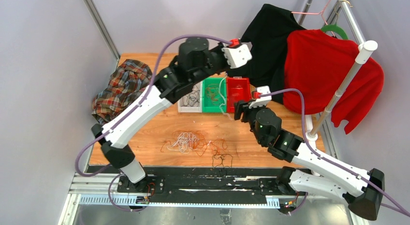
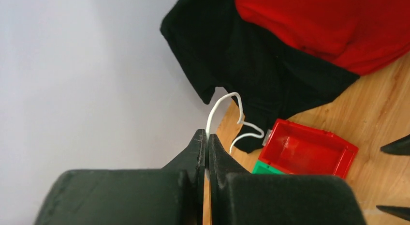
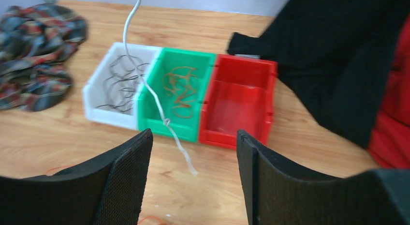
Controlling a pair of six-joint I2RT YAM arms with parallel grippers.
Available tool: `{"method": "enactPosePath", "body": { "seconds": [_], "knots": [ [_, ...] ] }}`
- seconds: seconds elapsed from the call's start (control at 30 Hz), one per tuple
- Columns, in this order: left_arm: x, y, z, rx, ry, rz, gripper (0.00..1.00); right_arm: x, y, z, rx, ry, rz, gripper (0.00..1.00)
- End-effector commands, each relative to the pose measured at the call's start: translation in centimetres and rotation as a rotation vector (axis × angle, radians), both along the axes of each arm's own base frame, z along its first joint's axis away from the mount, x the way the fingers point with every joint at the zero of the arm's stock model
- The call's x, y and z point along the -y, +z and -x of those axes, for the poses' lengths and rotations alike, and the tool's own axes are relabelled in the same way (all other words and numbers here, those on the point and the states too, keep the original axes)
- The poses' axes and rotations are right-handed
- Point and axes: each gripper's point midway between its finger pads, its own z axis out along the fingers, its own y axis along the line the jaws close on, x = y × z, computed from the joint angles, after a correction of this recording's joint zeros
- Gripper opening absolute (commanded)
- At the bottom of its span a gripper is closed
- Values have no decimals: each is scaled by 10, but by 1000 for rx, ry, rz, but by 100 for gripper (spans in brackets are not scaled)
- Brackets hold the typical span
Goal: Untangle the cables
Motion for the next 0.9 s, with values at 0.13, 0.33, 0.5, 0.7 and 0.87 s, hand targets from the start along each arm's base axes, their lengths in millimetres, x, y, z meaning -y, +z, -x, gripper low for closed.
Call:
{"method": "enactPosePath", "body": {
  "seconds": [0.13,0.33,0.5,0.7,0.87],
  "knots": [
    [42,11,-34,77,11,66,0,81,-21,-11,-42,-277,44,56],
    [62,-17,-56,152,17,-26,0,107,-40,-13,-83,-345,31,52],
    [71,-44,-72,142,23,-76,0,114,-50,-12,-109,-374,12,50],
    [86,-84,-85,29,25,-76,0,122,-56,-8,-113,-414,-15,45],
    [94,-120,-90,-78,39,-80,0,133,-52,-6,-99,-447,-25,45]
  ]
}}
